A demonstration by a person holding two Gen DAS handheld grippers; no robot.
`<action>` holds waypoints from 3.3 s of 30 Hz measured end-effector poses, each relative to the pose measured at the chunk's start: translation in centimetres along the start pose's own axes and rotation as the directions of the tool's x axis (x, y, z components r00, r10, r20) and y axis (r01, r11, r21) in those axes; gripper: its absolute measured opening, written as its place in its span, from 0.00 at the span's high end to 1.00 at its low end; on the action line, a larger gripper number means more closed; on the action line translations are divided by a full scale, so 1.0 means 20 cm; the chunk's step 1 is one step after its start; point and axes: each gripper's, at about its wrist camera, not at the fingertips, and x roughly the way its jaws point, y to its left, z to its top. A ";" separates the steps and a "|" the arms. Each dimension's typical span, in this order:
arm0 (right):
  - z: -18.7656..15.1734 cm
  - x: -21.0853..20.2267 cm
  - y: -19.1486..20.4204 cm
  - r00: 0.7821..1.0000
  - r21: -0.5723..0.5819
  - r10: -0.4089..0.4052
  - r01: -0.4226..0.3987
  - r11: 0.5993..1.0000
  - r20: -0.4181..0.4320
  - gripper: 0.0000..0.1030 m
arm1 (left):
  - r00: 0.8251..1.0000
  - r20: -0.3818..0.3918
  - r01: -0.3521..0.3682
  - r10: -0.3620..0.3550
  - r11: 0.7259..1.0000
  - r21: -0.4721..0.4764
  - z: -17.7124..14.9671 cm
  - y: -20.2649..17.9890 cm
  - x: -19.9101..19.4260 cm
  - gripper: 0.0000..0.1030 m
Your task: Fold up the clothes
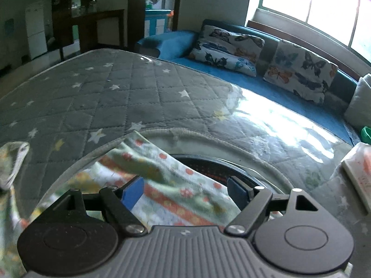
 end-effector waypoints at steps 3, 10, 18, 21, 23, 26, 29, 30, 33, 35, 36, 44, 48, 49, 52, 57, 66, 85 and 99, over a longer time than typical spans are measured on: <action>-0.02 -0.10 -0.02 1.000 -0.020 0.017 -0.017 1.000 0.007 0.22 | 0.996 0.038 -0.076 0.079 0.994 -0.076 0.02 0.13 -0.06 0.94; -0.13 -0.36 0.03 0.998 -0.095 0.062 -0.061 0.994 0.004 0.21 | 0.953 0.015 -0.291 0.302 0.929 -0.229 -0.03 0.43 -0.18 0.94; -0.29 -0.47 0.27 0.992 -0.176 0.127 -0.128 0.976 -0.015 0.21 | 0.995 0.079 -0.063 0.065 0.998 -0.031 -0.08 0.10 -0.25 0.81; -0.34 -0.52 0.34 0.989 -0.189 0.147 -0.147 0.971 -0.017 0.21 | 0.998 0.065 -0.012 0.008 0.999 0.050 -0.07 -0.04 -0.18 0.58; -0.37 -0.55 0.36 0.988 -0.187 0.156 -0.156 0.970 -0.015 0.21 | 0.999 0.049 -0.013 0.008 0.995 0.096 -0.07 -0.09 -0.11 0.58; -0.41 -0.60 0.39 0.987 -0.188 0.160 -0.158 0.969 -0.004 0.21 | 1.000 0.023 -0.006 0.004 0.994 0.112 -0.06 -0.13 -0.02 0.57; -0.44 -0.64 0.41 0.987 -0.182 0.163 -0.160 0.970 0.000 0.21 | 1.000 0.020 -0.020 0.018 0.992 0.121 -0.05 -0.14 0.05 0.58; -0.45 -0.65 0.41 0.987 -0.182 0.163 -0.159 0.970 0.002 0.21 | 1.000 0.020 -0.017 0.015 0.993 0.119 -0.05 -0.14 0.05 0.60; -0.47 -0.67 0.42 0.987 -0.178 0.161 -0.157 0.972 0.009 0.21 | 1.000 0.024 -0.017 0.015 0.994 0.111 -0.05 -0.13 0.05 0.80; -0.48 -0.68 0.42 0.987 -0.167 0.163 -0.159 0.973 0.013 0.21 | 1.000 0.031 -0.009 0.006 0.997 0.080 -0.05 -0.10 0.04 0.89; -0.49 -0.69 0.42 0.986 -0.161 0.164 -0.160 0.974 0.015 0.21 | 0.999 0.038 -0.002 0.000 0.998 0.059 -0.05 -0.08 0.02 0.92; -0.50 -0.72 0.46 0.981 -0.135 0.192 -0.186 0.973 0.034 0.21 | 0.978 0.154 -0.127 0.142 0.986 -0.104 0.00 0.18 -0.17 0.95; -0.50 -0.73 0.49 0.977 -0.131 0.208 -0.202 0.971 0.038 0.21 | 0.960 0.142 -0.213 0.240 0.960 -0.180 -0.02 0.36 -0.21 0.95; -0.50 -0.73 0.51 0.976 -0.131 0.213 -0.207 0.970 0.039 0.21 | 0.958 0.133 -0.227 0.255 0.955 -0.193 -0.04 0.39 -0.21 0.95; -0.51 -0.74 0.53 0.973 -0.122 0.226 -0.220 0.968 0.039 0.21 | 0.949 0.102 -0.269 0.297 0.936 -0.228 -0.08 0.49 -0.21 0.95; -0.55 -0.73 0.58 0.968 -0.117 0.249 -0.246 0.962 0.017 0.21 | 0.947 0.056 -0.292 0.316 0.921 -0.258 -0.16 0.52 -0.20 0.95; -0.63 -0.80 0.59 0.960 -0.112 0.278 -0.277 0.954 -0.006 0.21 | 0.938 0.016 -0.333 0.347 0.910 -0.249 -0.17 0.52 -0.17 0.87; -0.88 -1.07 0.33 0.968 0.009 0.249 -0.249 0.968 -0.009 0.21 | 0.985 0.069 0.160 -0.159 0.987 -0.016 -0.11 -0.27 -0.30 0.85; -0.98 -1.12 -0.09 0.992 0.217 0.099 -0.113 0.970 0.073 0.21 | 0.967 -0.042 0.253 -0.249 0.951 0.179 -0.21 -0.67 -0.20 0.85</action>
